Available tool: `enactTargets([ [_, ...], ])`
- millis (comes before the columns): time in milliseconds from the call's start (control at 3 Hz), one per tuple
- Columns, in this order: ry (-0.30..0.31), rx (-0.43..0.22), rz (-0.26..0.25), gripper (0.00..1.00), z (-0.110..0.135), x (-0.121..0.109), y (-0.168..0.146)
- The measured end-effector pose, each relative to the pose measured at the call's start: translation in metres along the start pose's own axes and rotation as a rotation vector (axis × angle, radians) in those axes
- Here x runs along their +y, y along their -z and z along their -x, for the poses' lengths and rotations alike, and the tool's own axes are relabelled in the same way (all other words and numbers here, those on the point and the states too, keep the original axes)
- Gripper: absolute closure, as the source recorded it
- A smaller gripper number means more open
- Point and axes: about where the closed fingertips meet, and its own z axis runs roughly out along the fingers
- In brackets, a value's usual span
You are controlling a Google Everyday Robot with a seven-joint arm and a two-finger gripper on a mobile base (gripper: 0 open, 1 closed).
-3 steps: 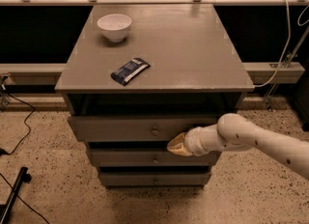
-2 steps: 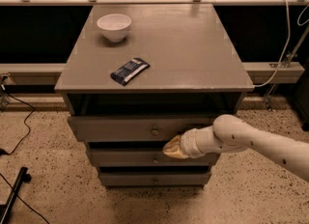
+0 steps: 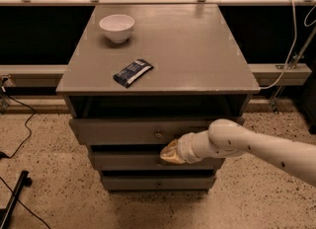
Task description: Close top drawer
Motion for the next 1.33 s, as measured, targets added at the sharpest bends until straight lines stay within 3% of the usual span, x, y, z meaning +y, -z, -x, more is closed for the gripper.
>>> enactTargets([
  [1000,-0.014,0.061,-0.030,1.00,0.001,-0.017,-0.016],
  [1333,0.009,0.065,-0.017,1.00,-0.005,0.000,-0.009],
])
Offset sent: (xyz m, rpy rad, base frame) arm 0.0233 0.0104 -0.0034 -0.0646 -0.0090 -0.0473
